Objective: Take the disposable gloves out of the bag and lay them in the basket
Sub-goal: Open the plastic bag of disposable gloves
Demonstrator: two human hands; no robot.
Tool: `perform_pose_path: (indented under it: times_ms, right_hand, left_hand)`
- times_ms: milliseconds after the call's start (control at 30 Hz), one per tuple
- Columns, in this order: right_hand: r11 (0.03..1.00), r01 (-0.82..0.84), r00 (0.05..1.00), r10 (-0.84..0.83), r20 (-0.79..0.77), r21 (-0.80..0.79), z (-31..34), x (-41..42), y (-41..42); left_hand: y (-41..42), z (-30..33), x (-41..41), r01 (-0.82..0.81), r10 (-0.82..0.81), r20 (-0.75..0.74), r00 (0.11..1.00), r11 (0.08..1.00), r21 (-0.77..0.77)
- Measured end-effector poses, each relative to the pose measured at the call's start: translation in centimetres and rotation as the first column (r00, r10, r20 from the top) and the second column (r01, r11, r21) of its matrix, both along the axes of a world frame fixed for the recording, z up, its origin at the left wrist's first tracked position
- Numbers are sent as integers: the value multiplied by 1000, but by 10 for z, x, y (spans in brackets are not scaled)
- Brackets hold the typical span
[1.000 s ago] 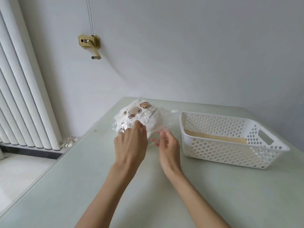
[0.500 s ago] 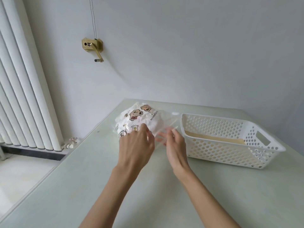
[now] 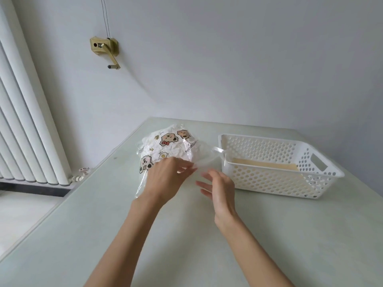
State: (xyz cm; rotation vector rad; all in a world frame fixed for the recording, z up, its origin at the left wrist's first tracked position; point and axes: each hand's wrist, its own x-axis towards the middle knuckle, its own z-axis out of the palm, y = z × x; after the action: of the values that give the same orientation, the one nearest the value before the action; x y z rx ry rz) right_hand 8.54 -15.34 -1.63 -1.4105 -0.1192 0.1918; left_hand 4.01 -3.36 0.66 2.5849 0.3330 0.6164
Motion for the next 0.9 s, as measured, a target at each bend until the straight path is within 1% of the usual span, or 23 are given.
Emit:
perform_pose_path:
  times_ms: [67,133,200,233,300,400,467,533,600,667,800,900]
  right_hand:
    - [997,-51,998,49,47,59,6,0,-4]
    - [992,-103,992,97,81,69,11,0,-5]
    - [997,-52,996,48,81,58,11,0,-3]
    - [998,1,998,-5,69,55,11,-1,-1]
    - [998,52,996,-55,72,41,12,0,0]
    - [998,56,993,-56,101,9,14,-1,0]
    - [994,99,987,-92,132,-48,11,0,1]
    - [982,141,979,-119,168,-122,8,2,1]
    - [976,161,975,-134,179,-147,6,3,-1]
    - [974,168,975,-142,171,-148,4,3,-3]
    - [985,156,985,-150,85,-76,2,5,-5]
    - [990,111,992,-105,65,-90,1,9,-2]
  left_hand:
    - [3,0,1,-15,16,8,1000,999,-41]
    - [3,0,2,-25,27,28,999,997,-72]
    - [2,-1,2,-27,30,37,999,995,-99]
    - [0,-1,1,-28,32,36,999,994,-102]
    - [-3,-1,1,-30,35,50,998,995,-94]
    - [-12,0,-2,-5,7,71,997,1000,-19]
    - [-16,1,-2,4,-7,67,998,999,51]
    - [-18,2,1,-13,6,58,998,992,129]
    - [-17,1,5,-43,34,54,998,985,167]
    - [-16,-1,9,-77,70,69,995,991,107]
    - [-19,-7,11,-81,91,114,989,992,-92]
    - [-18,-6,11,-49,63,123,990,993,-112]
